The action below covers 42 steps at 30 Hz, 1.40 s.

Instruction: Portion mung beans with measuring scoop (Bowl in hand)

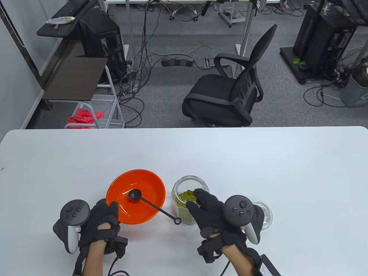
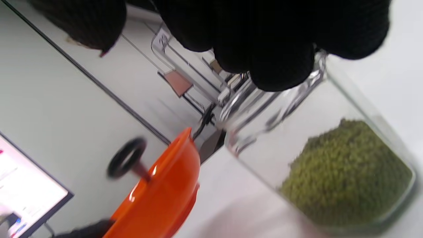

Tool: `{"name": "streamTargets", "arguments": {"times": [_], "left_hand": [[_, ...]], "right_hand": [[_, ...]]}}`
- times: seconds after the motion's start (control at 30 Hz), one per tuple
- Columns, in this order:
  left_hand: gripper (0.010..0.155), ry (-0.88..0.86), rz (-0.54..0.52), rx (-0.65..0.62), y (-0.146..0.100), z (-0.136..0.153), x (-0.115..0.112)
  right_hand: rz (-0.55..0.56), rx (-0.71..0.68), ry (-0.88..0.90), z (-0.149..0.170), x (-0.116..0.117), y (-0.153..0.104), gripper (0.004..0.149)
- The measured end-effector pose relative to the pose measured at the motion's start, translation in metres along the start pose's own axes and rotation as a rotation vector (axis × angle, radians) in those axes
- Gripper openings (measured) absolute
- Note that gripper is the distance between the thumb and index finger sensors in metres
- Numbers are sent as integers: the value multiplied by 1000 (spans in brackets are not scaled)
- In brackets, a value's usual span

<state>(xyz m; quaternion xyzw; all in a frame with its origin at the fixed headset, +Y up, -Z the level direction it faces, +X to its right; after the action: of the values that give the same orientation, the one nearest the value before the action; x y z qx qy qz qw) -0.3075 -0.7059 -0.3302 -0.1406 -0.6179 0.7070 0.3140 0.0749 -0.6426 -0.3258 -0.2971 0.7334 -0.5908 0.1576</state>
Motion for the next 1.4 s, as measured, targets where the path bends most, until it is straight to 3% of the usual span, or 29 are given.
{"name": "streamTargets", "arguments": {"times": [0.13, 0.33, 0.7, 1.0, 1.4], "left_hand": [[52, 8, -11, -8, 0, 0, 1], [52, 2, -19, -8, 0, 1, 2], [52, 22, -26, -18, -1, 0, 2], [52, 25, -15, -21, -1, 0, 0], [52, 57, 25, 1, 3, 6, -14]], "right_hand": [[-139, 41, 22, -3, 25, 7, 64], [-215, 84, 35, -3, 50, 13, 62], [-181, 91, 73, -5, 55, 16, 43], [-50, 51, 90, -10, 24, 8, 42], [209, 24, 48, -20, -57, -8, 40]]}}
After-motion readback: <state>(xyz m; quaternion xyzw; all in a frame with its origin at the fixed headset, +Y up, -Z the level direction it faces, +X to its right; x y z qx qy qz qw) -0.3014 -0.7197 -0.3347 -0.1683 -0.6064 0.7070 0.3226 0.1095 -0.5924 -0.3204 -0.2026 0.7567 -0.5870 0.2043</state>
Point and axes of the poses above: the tracker on the back of each hand, its own z axis roughly to the little-finger side, its own y axis roughly from the wrist to the fingertips, x = y × z, the point moved 4 cm from there along y, roughly from the wrist to the fingertips, and after that the axes turned 5 degrees about -x, right-handed, at the moved point
